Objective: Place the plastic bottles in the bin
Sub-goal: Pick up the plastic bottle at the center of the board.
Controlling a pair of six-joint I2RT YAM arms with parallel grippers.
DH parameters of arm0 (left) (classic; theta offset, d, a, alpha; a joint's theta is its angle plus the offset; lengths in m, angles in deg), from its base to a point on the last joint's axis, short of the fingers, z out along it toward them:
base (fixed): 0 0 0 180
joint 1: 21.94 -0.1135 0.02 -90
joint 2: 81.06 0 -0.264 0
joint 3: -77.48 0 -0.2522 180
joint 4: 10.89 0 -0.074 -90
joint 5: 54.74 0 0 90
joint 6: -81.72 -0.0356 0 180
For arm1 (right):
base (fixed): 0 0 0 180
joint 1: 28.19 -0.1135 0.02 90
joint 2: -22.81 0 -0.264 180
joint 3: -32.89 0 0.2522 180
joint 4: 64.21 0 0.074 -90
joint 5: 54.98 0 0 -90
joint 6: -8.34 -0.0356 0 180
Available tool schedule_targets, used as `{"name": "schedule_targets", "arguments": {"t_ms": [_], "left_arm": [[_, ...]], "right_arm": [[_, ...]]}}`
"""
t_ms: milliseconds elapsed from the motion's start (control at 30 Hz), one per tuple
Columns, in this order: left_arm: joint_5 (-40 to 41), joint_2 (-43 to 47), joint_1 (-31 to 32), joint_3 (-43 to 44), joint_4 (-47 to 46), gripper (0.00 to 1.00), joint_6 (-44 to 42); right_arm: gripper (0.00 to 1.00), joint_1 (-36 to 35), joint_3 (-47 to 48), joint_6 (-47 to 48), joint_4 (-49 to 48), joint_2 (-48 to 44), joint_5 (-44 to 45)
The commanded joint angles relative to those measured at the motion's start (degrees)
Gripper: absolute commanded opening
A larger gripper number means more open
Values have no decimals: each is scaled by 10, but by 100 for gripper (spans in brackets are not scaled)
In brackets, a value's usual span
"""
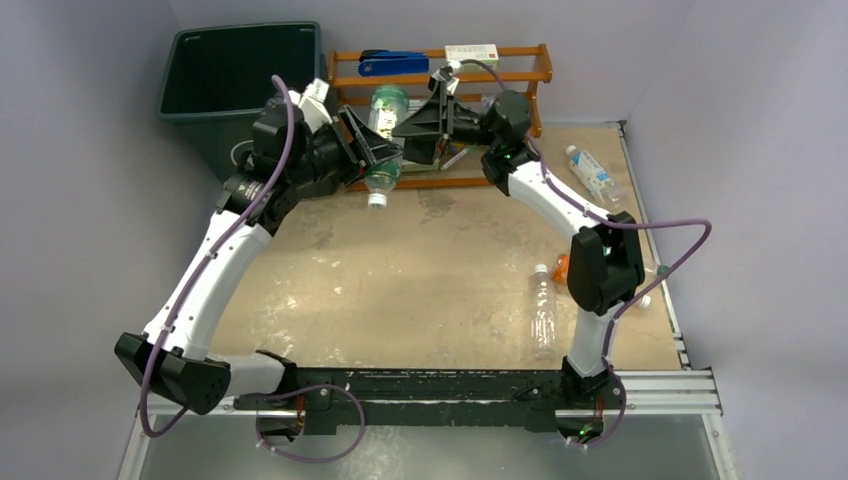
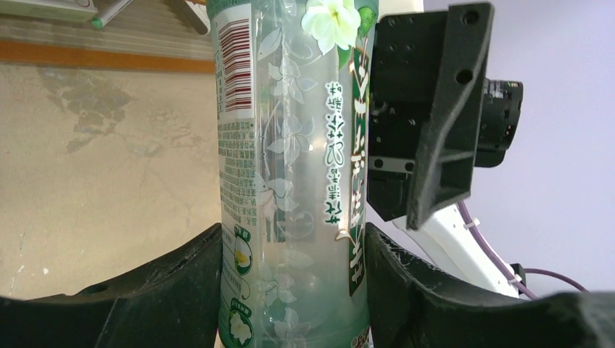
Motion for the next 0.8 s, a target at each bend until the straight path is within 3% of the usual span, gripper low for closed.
{"name": "schedule_targets", "arguments": {"t_ms": [0,100,533,767], "left_arm": [[3,-14,-2,23,-37,49,9],[4,-26,-2,38,-34,49,11],[-4,-106,-3,162,-13,48,11],[-10,-169,-9,271,-8,48,6]], "right_arm": [[82,7,-41,-42,-121,-52,-15],[99,11,-79,-51,-156,-70,-22],[100,57,-241,-41,-193,-169,-51],[100,85,-281,20,-111,-218,-68]]}}
